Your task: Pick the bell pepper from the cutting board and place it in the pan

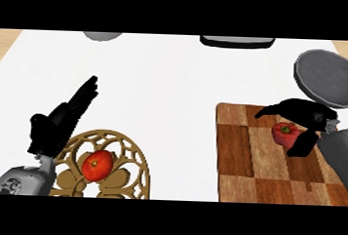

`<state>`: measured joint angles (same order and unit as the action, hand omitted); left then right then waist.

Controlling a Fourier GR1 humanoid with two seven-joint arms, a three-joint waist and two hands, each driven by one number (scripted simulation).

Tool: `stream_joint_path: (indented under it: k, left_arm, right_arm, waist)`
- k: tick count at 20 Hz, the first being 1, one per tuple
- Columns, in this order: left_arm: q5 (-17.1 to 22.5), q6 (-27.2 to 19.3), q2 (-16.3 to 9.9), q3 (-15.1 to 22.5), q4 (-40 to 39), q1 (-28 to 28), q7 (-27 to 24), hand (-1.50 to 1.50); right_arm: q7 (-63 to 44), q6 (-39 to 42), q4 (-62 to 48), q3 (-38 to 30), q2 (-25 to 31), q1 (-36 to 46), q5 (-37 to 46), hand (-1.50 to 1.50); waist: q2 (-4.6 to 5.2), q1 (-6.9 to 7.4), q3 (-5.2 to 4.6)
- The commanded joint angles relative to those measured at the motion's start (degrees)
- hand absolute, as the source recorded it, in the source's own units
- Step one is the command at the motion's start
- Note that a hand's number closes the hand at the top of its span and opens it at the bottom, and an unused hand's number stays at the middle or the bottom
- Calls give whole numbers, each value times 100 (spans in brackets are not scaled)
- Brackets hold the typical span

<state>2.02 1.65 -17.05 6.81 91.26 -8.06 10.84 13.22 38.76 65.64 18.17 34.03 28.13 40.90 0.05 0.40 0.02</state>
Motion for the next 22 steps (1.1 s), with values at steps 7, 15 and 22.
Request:
stream_joint_path:
  k: [7,15,22]
  left_arm:
    - [-299,95,343,-112,25,-1,51,0]
    - [-376,238,440,-248,-94,-223,164,0]
    - [-274,258,305,-441,93,396,7,0]
  right_arm:
    - [878,-335,-306,80,-339,-191,877,150]
    - [769,56,508,-648,-269,-154,645,150]
    - [-312,-1047,2425,-1389,-549,-1512,450,150]
  waist:
    - [-2,-18,-1]
    - [-12,-58,-3]
    - [-121,-352,-12]
